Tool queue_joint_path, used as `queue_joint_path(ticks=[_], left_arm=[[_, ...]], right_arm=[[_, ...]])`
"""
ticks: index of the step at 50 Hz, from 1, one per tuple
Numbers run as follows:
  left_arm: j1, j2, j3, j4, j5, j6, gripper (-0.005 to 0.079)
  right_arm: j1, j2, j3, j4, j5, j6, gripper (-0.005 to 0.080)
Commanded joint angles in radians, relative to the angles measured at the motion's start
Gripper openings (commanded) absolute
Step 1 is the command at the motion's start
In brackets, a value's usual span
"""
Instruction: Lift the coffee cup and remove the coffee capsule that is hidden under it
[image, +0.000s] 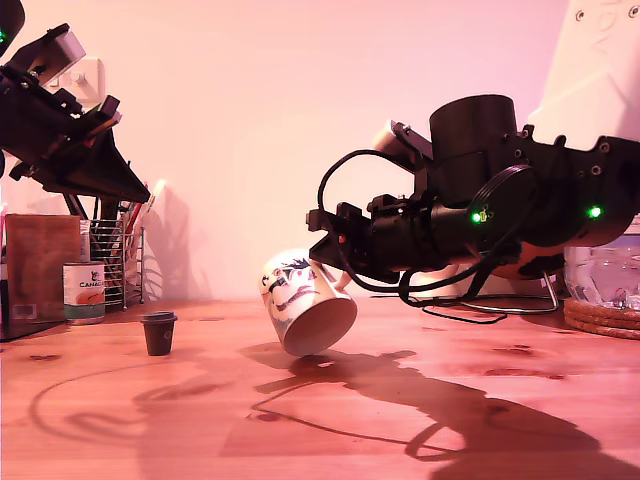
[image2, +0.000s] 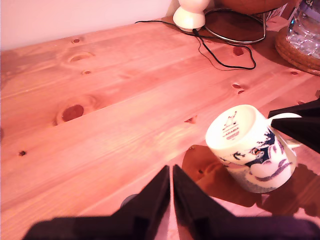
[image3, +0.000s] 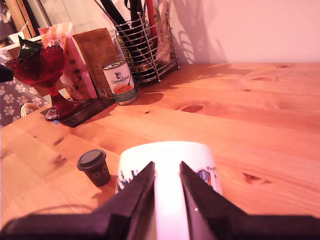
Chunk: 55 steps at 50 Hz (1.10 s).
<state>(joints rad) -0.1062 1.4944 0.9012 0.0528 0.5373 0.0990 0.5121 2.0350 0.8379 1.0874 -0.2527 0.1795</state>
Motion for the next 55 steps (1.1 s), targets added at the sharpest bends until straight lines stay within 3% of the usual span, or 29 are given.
queue_joint_path(ticks=[1, 26, 43, 55], left_arm=[[0.003, -0.003, -0.009, 0.008, 0.006, -0.006, -0.0021], [-0.031, -0.001, -0.009, -0.003, 0.016, -0.005, -0.0021], [-0.112, 0.085, -0.009, -0.024, 0.038, -0.006, -0.0021], [-0.193, 0.181, -0.009, 0.031, 0.078, -0.023, -0.0021]], right_arm=[[0.011, 0.026, 0.015, 0.003, -0.004, 0.003, -0.0012], [0.023, 0.026, -0.006, -0.047, -0.029, -0.026, -0.0012], [0.024, 0.026, -0.041, -0.068, -0.029, -0.048, -0.0012], [0.022, 0.026, -0.058, -0.067, -0.028, -0.050, -0.0012]])
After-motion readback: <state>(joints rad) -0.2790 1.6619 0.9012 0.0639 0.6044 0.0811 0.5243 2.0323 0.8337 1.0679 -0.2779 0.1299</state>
